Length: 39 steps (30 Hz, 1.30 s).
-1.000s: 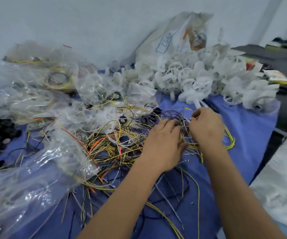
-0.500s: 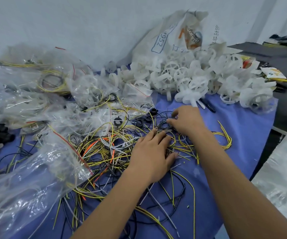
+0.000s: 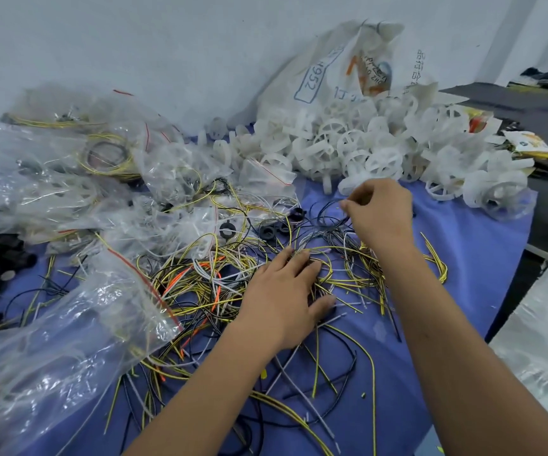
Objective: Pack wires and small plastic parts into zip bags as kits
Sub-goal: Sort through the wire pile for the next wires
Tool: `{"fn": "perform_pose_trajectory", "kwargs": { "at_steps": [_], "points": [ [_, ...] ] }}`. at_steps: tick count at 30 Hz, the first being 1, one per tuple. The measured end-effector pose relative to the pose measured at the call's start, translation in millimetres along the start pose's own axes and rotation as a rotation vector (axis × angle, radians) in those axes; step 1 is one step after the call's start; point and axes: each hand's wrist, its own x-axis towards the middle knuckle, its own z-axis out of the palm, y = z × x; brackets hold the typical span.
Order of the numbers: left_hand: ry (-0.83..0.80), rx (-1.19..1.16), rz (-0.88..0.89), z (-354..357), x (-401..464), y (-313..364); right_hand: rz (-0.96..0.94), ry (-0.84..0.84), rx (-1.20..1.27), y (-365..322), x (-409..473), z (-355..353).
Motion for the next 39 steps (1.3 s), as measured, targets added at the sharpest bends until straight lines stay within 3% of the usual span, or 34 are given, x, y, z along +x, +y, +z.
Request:
{"fn": "perform_pose_trajectory", "kwargs": {
  "at_steps": [3, 5, 9, 12, 15, 22, 26, 32, 39],
  "points": [
    [-0.065, -0.016, 0.009, -7.1, -5.7, -2.1, 0.003, 0.232, 0.144, -14.7, -0.3, -7.7],
    [-0.075, -0.108, 0.038, -15.7, -13.0, -3.2, 0.006, 0.272, 0.256, -26.9, -0.4, -10.2],
    [0.177, -0.457, 0.053, -44.9, -34.2, -8.4, -0.008, 0.167, 0.452, -54.6, -12.2, -2.3],
    [0.434, -0.437, 0.080, -71.1, -54.0, -23.4, -0.004, 0.060, 0.538, -78.5, -35.2, 18.3],
    [0.508, -0.354, 0.003, -93.1, -78.3, -56.9, 0.035, -0.023, 0.654, -102.0, -59.3, 40.7],
    [0.207, -0.200, -0.199, -114.3, -137.4, -146.3, 0.285, -0.244, 1.123, -155.5, -119.5, 92.0],
    [0.311, -0.303, -0.241, -130.0, -156.0, -176.8, 0.146, -0.287, 1.085, -160.2, -140.1, 106.1],
    [0.277, -0.646, -0.203, -139.3, -188.9, -202.7, -0.054, -0.187, 0.921, -146.4, -145.1, 112.5],
    [0.061, -0.790, -0.251, -124.5, -176.3, -199.1, 0.081, -0.145, 1.104, -144.7, -147.4, 116.1]
  ]
}}
